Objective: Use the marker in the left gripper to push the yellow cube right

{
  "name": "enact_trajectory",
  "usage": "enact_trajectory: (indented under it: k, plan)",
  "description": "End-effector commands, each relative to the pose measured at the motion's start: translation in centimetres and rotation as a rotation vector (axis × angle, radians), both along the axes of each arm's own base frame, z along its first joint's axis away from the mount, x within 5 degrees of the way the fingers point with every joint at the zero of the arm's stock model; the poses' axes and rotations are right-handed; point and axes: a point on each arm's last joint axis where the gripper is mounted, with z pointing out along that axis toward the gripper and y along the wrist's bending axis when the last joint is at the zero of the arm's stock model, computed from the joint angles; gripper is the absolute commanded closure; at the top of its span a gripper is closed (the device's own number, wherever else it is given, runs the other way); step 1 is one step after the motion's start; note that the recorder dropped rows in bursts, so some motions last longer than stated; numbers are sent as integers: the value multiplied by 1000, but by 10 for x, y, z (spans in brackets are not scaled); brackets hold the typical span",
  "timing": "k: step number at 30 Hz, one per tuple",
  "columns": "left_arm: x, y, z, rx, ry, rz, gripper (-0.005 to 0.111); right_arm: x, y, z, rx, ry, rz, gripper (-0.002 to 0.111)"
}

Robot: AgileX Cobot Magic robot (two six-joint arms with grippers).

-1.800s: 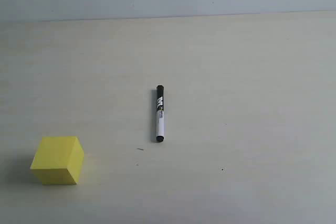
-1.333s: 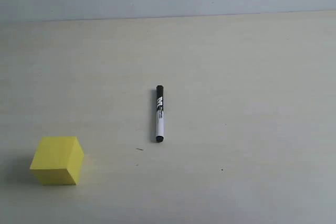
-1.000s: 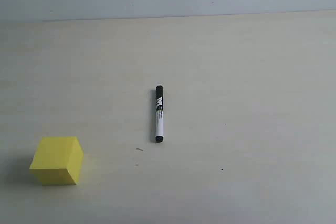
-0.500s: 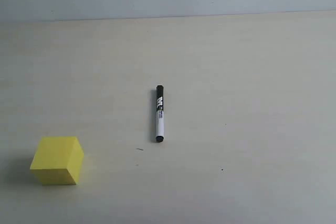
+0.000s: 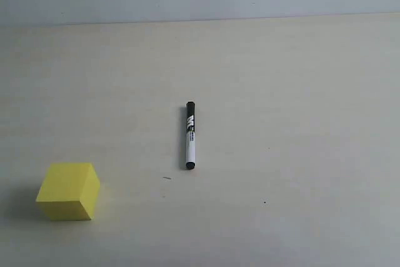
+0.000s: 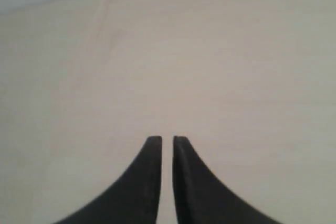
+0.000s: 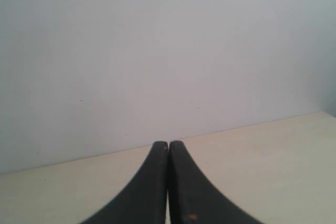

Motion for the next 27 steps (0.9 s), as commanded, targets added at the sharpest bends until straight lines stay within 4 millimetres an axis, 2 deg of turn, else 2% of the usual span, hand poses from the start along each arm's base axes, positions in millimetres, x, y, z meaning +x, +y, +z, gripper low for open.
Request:
enact_trajectory:
  k: [1,2,4,7,11,13,15,17,18,20,23,27]
  plan:
    - [23,-68,-1,-265,119,-155,70,0,0,-1,2,-1,-5,108]
    - [27,-84,0,-294,123,-190,64,0,0,-1,2,-1,-5,108]
    - [32,-113,1,-353,132,-238,59,0,0,-1,2,-1,-5,108]
    - [40,-150,-2,-433,174,-288,58,0,0,-1,2,-1,-5,108]
    - [47,-189,-6,-408,194,-463,57,0,0,-1,2,-1,-5,108]
    - [49,-202,-7,-426,139,-512,61,0,0,-1,2,-1,-5,108]
    - [51,-213,-8,-476,97,-530,69,0,0,-1,2,-1,-5,108]
    - [54,-220,-9,-522,91,-516,76,0,0,-1,2,-1,-5,108]
    - [56,-223,-9,-537,114,-488,75,0,0,-1,2,-1,-5,108]
    - [61,-227,-10,-541,179,-430,68,0,0,-1,2,-1,-5,108]
    - [68,-236,-22,-503,318,-355,52,0,0,-1,2,-1,-5,108]
    - [71,-257,-41,-458,437,-324,48,0,0,-1,2,-1,-5,108]
